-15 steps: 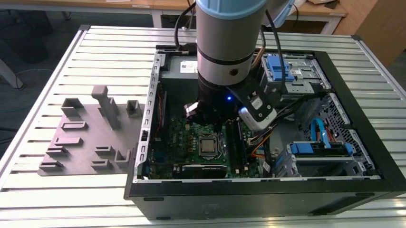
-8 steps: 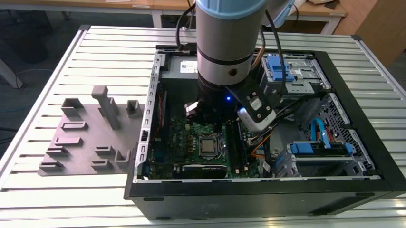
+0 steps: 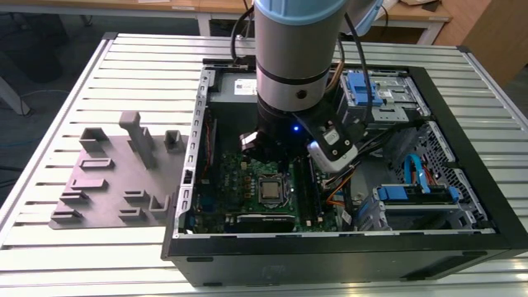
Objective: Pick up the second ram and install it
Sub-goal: 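Insert the second ram into the second slot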
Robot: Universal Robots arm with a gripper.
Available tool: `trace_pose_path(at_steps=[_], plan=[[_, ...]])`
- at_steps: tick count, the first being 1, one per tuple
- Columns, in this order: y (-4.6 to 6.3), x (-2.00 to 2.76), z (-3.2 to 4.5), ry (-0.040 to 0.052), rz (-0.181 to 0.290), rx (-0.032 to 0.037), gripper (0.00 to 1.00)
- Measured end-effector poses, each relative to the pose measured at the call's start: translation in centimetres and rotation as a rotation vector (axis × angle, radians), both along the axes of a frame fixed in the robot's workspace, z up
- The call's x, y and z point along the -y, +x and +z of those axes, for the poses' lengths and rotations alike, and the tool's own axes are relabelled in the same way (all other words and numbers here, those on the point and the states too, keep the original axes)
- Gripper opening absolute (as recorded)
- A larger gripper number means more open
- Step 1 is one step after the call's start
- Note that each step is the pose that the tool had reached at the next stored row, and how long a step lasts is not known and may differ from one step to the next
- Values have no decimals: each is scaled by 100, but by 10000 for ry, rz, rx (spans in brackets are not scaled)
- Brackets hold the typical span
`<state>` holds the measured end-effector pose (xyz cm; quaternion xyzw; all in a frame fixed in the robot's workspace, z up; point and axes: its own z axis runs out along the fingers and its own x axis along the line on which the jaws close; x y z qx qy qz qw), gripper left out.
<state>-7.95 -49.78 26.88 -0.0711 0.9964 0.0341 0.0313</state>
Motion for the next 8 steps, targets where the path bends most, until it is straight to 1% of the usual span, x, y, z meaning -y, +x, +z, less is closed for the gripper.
trace_pose_path(at_steps=[8], plan=[[0, 0, -1, 0, -342, 0, 11]])
